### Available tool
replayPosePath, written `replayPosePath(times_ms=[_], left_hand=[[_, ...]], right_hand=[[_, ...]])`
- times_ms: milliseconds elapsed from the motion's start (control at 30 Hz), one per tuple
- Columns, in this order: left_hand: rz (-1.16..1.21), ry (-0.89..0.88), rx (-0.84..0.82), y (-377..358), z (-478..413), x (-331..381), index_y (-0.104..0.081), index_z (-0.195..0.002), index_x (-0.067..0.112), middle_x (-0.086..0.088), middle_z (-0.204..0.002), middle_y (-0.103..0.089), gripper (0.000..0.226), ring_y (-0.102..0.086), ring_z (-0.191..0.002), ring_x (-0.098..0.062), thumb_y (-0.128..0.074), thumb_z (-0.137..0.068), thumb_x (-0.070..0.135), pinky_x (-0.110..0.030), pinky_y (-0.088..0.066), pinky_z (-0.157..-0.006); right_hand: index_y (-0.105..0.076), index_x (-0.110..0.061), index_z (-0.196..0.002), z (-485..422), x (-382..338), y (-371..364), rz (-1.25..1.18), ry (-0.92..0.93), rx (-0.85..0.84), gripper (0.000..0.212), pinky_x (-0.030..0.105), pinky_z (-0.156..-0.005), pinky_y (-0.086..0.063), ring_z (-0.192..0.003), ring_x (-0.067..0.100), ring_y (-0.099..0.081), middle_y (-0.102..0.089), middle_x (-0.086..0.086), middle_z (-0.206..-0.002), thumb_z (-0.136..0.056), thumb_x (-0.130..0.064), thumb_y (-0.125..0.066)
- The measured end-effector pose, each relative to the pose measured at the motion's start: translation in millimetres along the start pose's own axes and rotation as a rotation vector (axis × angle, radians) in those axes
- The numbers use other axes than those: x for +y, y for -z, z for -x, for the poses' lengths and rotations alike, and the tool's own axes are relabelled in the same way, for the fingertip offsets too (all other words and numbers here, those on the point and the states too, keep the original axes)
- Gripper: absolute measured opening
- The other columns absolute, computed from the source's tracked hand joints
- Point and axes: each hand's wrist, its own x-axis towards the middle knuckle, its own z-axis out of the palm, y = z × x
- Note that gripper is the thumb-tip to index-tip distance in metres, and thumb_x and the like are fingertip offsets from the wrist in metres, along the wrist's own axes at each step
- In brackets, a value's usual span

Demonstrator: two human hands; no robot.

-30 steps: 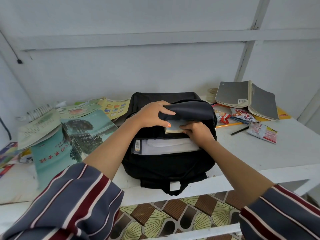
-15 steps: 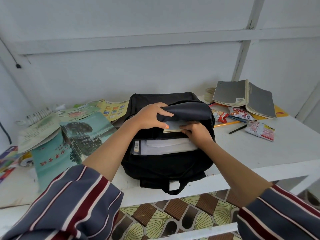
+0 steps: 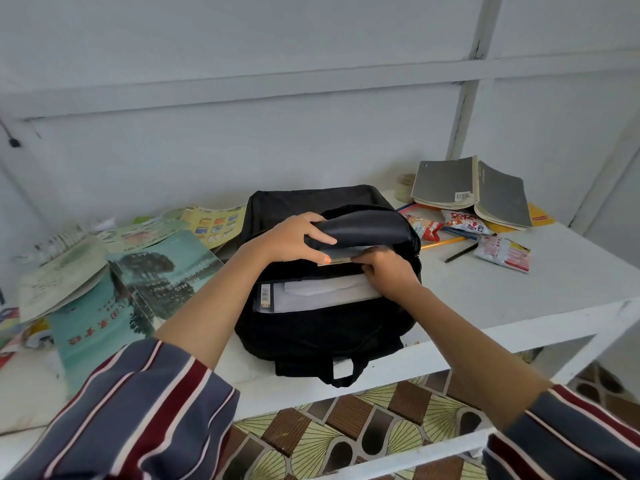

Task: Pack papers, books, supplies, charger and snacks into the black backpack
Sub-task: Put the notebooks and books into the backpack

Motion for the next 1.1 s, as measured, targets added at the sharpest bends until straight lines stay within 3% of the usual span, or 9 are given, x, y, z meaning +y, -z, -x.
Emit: replayPosePath(times_ms=[100,200,300,367,467,633,733,900,1100], left_hand=[[-0.018,0.047,-0.126,-1.2,-2.1,8.3,-0.07,-0.107,0.026,0.004,-0.143,-0.038,0.025,-0.034,-0.133,-0.017,-0.061,-0.086,0.038,-0.035,-0.025,-0.111],[-0.006,0.149,-0.204,-3.6,-5.9,20.8,-0.074,-0.094,0.022,0.004,-0.136,-0.048,0.03,-0.036,-0.133,-0.019,-0.055,-0.088,0.044,-0.036,-0.02,-0.111],[-0.09,0.208,-0.061,-6.1,-15.8,31.3,-0.073,-0.075,0.023,0.004,-0.126,-0.059,0.04,-0.044,-0.126,-0.021,-0.05,-0.087,0.053,-0.049,-0.014,-0.114],[-0.156,0.222,0.097,-8.2,-25.6,42.4,-0.069,-0.069,0.018,0.002,-0.104,-0.067,0.048,-0.055,-0.109,-0.022,-0.045,-0.088,0.056,-0.047,-0.028,-0.106],[-0.236,0.162,0.348,-17.0,-42.2,68.6,-0.062,-0.069,0.013,0.001,-0.072,-0.062,0.049,-0.059,-0.084,-0.022,-0.043,-0.09,0.053,-0.038,-0.038,-0.092],[-0.087,0.005,0.445,-41.4,-86.5,117.4,-0.065,-0.079,0.014,0.002,-0.083,-0.065,0.033,-0.059,-0.081,-0.018,-0.051,-0.091,0.041,-0.031,-0.045,-0.077],[-0.016,-0.025,0.409,-60.2,-119.3,142.0,-0.061,-0.085,0.02,0.009,-0.077,-0.056,0.018,-0.054,-0.077,-0.011,-0.054,-0.089,0.036,-0.028,-0.044,-0.071],[0.089,-0.004,0.374,-95.1,-181.2,170.7,-0.063,-0.099,0.021,0.005,-0.099,-0.062,0.016,-0.057,-0.092,-0.013,-0.057,-0.087,0.029,-0.029,-0.045,-0.076],[0.137,0.053,0.387,-123.8,-236.4,201.7,-0.062,-0.104,0.021,0.006,-0.103,-0.061,0.022,-0.055,-0.094,-0.01,-0.061,-0.086,0.033,-0.028,-0.042,-0.079]], right_hand=[[-0.062,-0.023,-0.122,21.9,4.7,16.8,-0.109,0.038,-0.048,0.032,0.034,-0.098,-0.044,-0.114,0.02,-0.054,-0.059,0.002,-0.127,-0.095,-0.013,-0.048],[-0.065,-0.017,-0.117,44.2,11.1,38.4,-0.244,0.028,-0.076,0.029,0.027,-0.098,-0.044,-0.106,0.017,-0.06,-0.064,0.003,-0.119,-0.091,-0.009,-0.055],[-0.066,-0.016,-0.115,59.7,20.6,52.8,-0.327,0.011,-0.102,0.03,0.011,-0.088,-0.042,-0.101,0.014,-0.063,-0.066,0.003,-0.116,-0.089,-0.006,-0.058],[-0.066,-0.016,-0.115,65.2,29.9,61.3,-0.389,0.005,-0.095,0.03,0.004,-0.081,-0.043,-0.096,0.01,-0.063,-0.067,0.002,-0.114,-0.088,-0.005,-0.06],[-0.067,-0.015,-0.113,69.4,47.8,78.4,-0.454,0.011,-0.069,0.029,0.004,-0.076,-0.047,-0.087,0.0,-0.063,-0.068,0.001,-0.111,-0.086,-0.004,-0.062],[-0.067,-0.014,-0.112,64.0,95.2,115.7,-0.426,-0.048,0.016,0.028,0.016,-0.082,-0.05,-0.094,0.009,-0.062,-0.067,0.002,-0.112,-0.086,-0.005,-0.062],[-0.066,-0.01,-0.114,52.1,134.5,135.7,-0.421,-0.071,0.086,0.029,0.004,-0.074,-0.045,-0.089,0.006,-0.06,-0.066,-0.001,-0.106,-0.085,-0.005,-0.063],[-0.068,-0.011,-0.111,25.8,201.5,160.4,-0.42,-0.1,0.116,0.03,0.004,-0.071,-0.047,-0.072,-0.009,-0.059,-0.066,-0.004,-0.101,-0.083,-0.001,-0.065],[-0.067,-0.016,-0.114,-4.9,270.7,175.2,-0.367,-0.107,0.049,0.031,0.025,-0.085,-0.045,-0.096,0.017,-0.063,-0.064,0.005,-0.119,-0.084,-0.007,-0.064]])
